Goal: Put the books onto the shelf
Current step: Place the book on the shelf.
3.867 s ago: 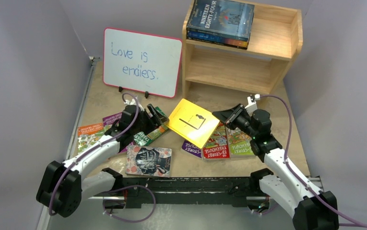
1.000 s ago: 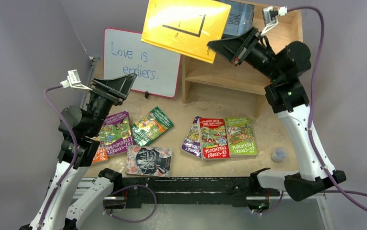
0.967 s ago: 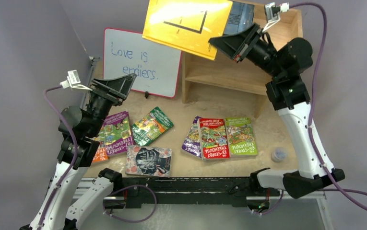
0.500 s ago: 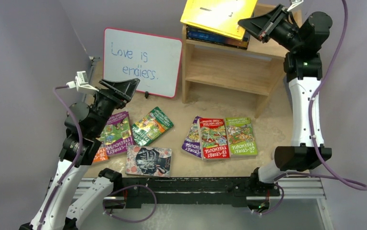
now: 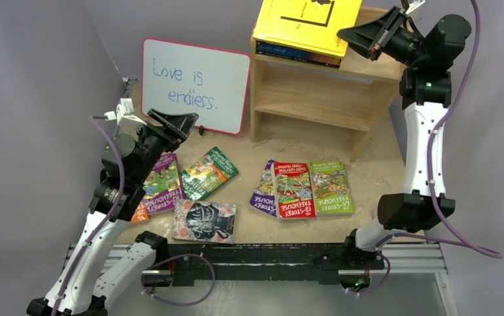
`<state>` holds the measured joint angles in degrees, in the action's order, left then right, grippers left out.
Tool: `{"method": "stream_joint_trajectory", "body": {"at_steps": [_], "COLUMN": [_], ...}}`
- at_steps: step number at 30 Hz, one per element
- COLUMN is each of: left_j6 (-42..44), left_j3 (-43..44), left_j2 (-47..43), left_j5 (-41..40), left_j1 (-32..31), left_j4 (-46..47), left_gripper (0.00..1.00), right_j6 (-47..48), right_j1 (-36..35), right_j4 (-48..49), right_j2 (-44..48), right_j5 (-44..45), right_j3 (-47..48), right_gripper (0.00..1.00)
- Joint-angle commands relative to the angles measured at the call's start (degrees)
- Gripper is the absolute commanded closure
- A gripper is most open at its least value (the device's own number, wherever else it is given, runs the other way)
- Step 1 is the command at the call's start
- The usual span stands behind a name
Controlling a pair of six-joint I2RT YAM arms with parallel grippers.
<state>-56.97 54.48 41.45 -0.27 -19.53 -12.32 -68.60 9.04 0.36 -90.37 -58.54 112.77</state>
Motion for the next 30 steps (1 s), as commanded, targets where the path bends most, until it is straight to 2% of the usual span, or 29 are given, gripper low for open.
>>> {"method": "stream_joint_trajectory", "body": {"at_steps": [1,8,13,15,18,24,30], "left_j6": [1.8,1.7,1.9,1.8,2.0,2.4,2.4], "left_j3": [-0.2,-0.7,-1.0,-1.2,-1.2,-1.3,-1.5], "left_j2": [0.0,-0.1,0.0,0.2,0.3,0.9,1.1], "left_j5": [0.0,-0.6,-0.8,-0.8,-0.6,1.2,1.5], "left_j1": [0.0,0.0,0.0,0.0,0.1,0.0,0.0], "left_j4": [1.0,0.3,0.1,0.1,0.3,0.4,0.4], "left_gripper": [0.37,0.37,0.37,0.37,0.37,0.37,0.37], "right_j6": [-3.0,-3.5,-3.0,-2.6,-1.8,4.0,17.7], "right_j1": [0.5,1.6,1.9,2.2,2.4,2.5,2.8], "right_j4": [5.8,4.5,1.5,0.8,-0.3,-8.1,-24.6], "right_j2": [1.0,-1.7,-3.9,-4.2,-4.9,-6.0,-7.8], "right_j5": [-1.2,-0.2,-0.6,-0.5,-0.8,0.8,8.4], "right_j3": [2.0,4.8,8.2,8.2,8.7,11.5,19.9], "right_gripper": [0.94,0.92,0.82,0.75,0.71,0.58,0.5]}}
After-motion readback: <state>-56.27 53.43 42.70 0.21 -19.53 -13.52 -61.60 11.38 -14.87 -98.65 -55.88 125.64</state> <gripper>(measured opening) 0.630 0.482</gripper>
